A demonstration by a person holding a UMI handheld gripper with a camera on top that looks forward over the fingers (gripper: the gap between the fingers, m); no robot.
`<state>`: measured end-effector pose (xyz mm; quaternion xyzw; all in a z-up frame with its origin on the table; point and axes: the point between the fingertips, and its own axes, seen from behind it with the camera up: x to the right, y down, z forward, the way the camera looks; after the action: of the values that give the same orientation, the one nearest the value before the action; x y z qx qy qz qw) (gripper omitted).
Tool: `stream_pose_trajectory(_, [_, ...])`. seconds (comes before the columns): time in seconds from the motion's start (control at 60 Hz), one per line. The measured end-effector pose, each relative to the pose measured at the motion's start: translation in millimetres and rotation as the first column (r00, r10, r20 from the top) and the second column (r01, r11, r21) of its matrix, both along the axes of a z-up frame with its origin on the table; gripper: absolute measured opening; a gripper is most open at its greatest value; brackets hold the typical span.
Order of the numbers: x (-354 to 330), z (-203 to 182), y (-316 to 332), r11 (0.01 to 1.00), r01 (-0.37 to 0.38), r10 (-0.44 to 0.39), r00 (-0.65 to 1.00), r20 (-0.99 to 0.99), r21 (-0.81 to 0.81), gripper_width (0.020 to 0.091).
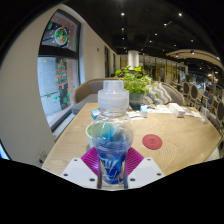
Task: Pour water
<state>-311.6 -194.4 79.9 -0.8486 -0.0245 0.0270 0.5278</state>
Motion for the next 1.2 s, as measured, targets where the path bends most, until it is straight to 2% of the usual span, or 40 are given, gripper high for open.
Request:
stream_pose_trajectory(0.133, [-11, 18, -4, 1.000, 0.022, -0.022, 1.000, -0.012, 0.013, 0.0285])
stream_pose_trajectory(0.2, [-28, 31, -7, 1.000, 0.007, -0.006, 0.998, -0.065, 0.019, 0.0283])
stream_pose_trajectory(0.333, [-87, 63, 0, 0.999, -0.042, 0.046, 0.949, -0.312, 0.019, 0.0285])
stream_pose_trajectory(0.4, [-115, 75, 13, 0.999, -0.044, 0.042, 0.882, -0.469, 0.007, 0.0285])
stream_pose_trajectory(0.483, [-144, 94, 25, 0.997, -0.048, -0.008, 0.693, -0.721, -0.057, 0.0284])
stream_pose_trajectory(0.55, [-161, 104, 43, 0.991, -0.060, -0.081, 0.430, -0.899, -0.118, 0.0282])
stream_pose_trajectory(0.6, [-164, 111, 57, 0.987, -0.064, -0.125, 0.247, -0.961, -0.145, 0.0284])
stream_pose_trajectory(0.633, [-169, 123, 55, 0.984, -0.069, -0.151, 0.159, -0.976, -0.164, 0.0284])
stream_pose_trajectory(0.717, [-176, 118, 80, 0.980, -0.086, -0.183, -0.020, -0.983, -0.180, 0.0282])
stream_pose_trajectory(0.733, [-174, 128, 72, 0.977, -0.094, -0.198, -0.055, -0.979, -0.192, 0.0282])
stream_pose_trajectory(0.95, [-174, 119, 112, 0.957, -0.093, -0.285, -0.452, -0.845, -0.274, 0.0284])
stream_pose_trajectory(1.083, [-164, 119, 113, 0.945, -0.099, -0.306, -0.603, -0.737, -0.312, 0.0284])
stream_pose_trajectory(1.2, [-167, 111, 118, 0.936, -0.124, -0.336, -0.588, -0.735, -0.329, 0.0283])
